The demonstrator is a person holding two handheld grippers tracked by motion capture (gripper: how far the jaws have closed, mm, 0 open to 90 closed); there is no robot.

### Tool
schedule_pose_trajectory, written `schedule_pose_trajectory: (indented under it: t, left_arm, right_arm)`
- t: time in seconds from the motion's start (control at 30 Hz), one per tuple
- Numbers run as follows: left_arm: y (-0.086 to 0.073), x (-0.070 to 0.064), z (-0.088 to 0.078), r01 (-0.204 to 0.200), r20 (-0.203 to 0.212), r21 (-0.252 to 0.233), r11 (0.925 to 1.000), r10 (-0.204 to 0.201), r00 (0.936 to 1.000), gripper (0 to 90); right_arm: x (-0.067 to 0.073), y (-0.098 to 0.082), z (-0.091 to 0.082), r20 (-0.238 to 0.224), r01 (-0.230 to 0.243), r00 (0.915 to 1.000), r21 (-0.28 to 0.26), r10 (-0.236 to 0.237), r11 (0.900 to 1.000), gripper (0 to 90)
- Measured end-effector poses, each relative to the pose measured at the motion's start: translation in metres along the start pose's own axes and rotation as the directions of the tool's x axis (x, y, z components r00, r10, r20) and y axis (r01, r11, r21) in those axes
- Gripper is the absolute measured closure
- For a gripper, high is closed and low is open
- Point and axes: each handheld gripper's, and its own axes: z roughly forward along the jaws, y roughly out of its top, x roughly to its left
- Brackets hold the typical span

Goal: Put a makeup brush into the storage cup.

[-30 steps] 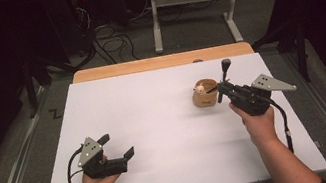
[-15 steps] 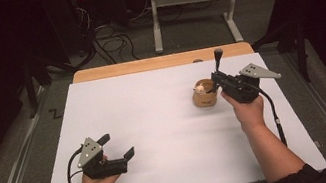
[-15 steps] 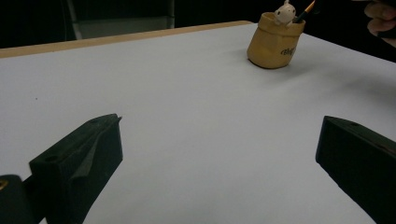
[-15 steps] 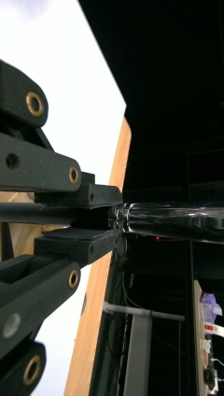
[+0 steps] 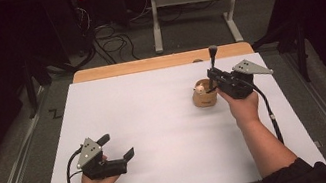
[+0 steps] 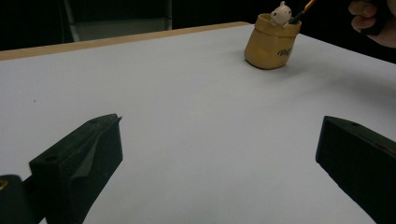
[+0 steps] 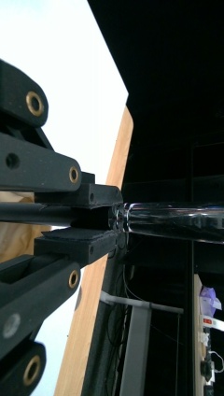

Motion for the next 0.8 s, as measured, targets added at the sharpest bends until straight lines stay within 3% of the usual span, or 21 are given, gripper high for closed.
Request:
schedule_pose_trajectory:
  t: [0.3,0.8]
  left_arm:
    - [0.000,0.000,0.001,-0.005,0.009,-0.003,1.0000,0.005,0.9999,1.2]
    - [-0.001,0.000,0.001,-0.012,0.014,0.006,0.9999,0.012,0.9998,1.2]
  right_arm:
    - [0.000,0.012,0.001,0.016,0.001,0.9999,-0.021,0.000,1.000,80.5]
    - [0.004,-0.006,0.020,0.037,0.021,0.9991,0.035,-0.023,0.999,80.4]
